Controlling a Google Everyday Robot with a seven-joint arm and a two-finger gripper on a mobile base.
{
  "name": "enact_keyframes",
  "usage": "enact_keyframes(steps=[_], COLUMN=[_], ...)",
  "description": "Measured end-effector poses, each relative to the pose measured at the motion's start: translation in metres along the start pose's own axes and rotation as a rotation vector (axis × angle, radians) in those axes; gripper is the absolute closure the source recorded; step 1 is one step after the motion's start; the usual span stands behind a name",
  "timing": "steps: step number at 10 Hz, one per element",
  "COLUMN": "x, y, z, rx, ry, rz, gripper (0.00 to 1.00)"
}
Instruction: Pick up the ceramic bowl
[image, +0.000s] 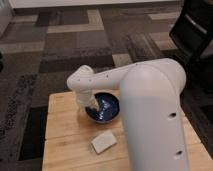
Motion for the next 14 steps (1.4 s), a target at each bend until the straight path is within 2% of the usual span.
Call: enact_keyframes(steps=[1, 3, 4, 5, 7, 9, 10, 12, 14], x=[-0.001, -0.003, -0.004, -0.005, -0.009, -0.020, -0.025, -0.026, -0.020], y=[0.001, 0.004, 0.006, 0.006, 0.003, -0.016, -0.027, -0.034, -0.036], z=[0.000, -0.004, -0.007, -0.011, -0.025, -0.064, -0.091, -0.133, -0.155], rx=[0.002, 0.006, 0.009, 0.010, 0.017, 0.048, 0.072, 0.113, 0.142], ry=[-0.004, -0.014, -0.019, -0.026, -0.051, -0.135, -0.200, -0.295, -0.341], rz=[-0.012, -0.029, -0.035, -0.035, -0.017, 0.029, 0.060, 0.086, 0.097], gripper=[0.58, 0.78, 0.92, 0.99, 1.00, 1.00, 1.00, 1.00, 1.00])
